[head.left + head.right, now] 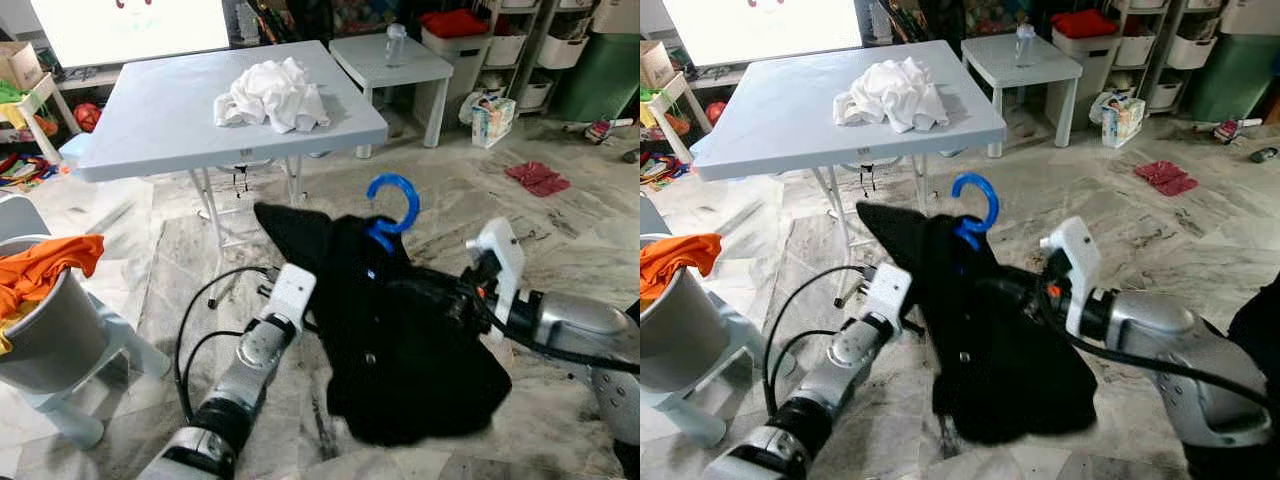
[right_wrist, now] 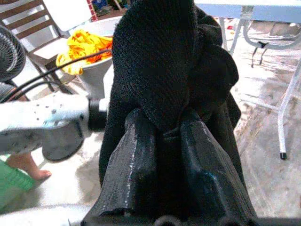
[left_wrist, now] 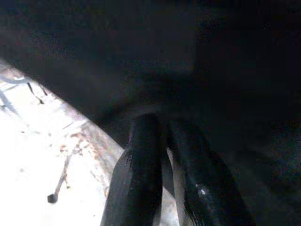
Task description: Hang hanger
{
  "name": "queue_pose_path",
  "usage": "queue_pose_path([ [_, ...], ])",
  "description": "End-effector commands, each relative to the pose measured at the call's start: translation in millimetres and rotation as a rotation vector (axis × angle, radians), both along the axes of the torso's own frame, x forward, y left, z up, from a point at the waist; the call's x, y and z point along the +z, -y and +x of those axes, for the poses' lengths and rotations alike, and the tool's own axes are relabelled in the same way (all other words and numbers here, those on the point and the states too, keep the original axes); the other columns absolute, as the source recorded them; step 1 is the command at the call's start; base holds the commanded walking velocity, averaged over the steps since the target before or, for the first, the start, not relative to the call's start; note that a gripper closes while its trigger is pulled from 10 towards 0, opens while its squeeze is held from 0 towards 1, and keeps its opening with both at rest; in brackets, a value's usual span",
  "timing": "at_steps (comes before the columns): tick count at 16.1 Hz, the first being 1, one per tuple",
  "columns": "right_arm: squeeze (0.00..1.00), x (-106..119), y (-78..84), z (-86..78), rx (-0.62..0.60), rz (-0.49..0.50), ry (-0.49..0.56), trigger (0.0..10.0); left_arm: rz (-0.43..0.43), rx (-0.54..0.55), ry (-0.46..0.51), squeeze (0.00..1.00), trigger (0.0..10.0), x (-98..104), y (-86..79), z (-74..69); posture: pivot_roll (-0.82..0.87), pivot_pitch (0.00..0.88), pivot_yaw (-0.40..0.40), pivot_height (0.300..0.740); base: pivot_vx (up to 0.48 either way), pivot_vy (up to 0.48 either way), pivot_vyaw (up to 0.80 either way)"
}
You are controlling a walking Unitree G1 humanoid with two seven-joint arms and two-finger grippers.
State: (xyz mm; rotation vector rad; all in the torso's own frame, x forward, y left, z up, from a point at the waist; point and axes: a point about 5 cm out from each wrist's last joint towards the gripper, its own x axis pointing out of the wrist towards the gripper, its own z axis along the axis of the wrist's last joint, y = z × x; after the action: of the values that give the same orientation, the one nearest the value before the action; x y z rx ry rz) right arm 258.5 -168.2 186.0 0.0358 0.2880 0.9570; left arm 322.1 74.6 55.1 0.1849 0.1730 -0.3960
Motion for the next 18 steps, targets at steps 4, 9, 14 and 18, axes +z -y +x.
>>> queue_pose_path([
  [4, 0.00, 5, 1.1, 7.2, -0.035, -0.015, 0.054, 10.0, -0.122, -0.069, 0.033, 0.00, 3.5, 18, 6.4, 7.5, -0.09, 0.003, 0.054, 0.740, 0.000, 0.000, 0.00],
  [9, 0.00, 7, -9.0, 30.6, -0.143, -0.003, 0.114, 10.0, -0.218, -0.285, 0.080, 1.00, 10.0, 30, 49.3, -11.9, -0.09, 0.005, 0.047, 0.740, 0.000, 0.000, 0.00],
  [14, 0.00, 13, -22.2, 47.9, -0.207, 0.040, 0.159, 10.0, -0.193, -0.290, 0.110, 1.00, 10.0, 29, 44.8, -16.1, -0.08, 0.009, 0.045, 0.740, 0.000, 0.000, 0.00],
  [18, 0.00, 16, -27.5, 57.7, -0.235, 0.058, 0.182, 10.0, -0.091, -0.165, 0.249, 1.00, 10.0, 39, 31.9, -8.8, -0.08, 0.004, 0.040, 0.740, 0.000, 0.000, 0.00],
])
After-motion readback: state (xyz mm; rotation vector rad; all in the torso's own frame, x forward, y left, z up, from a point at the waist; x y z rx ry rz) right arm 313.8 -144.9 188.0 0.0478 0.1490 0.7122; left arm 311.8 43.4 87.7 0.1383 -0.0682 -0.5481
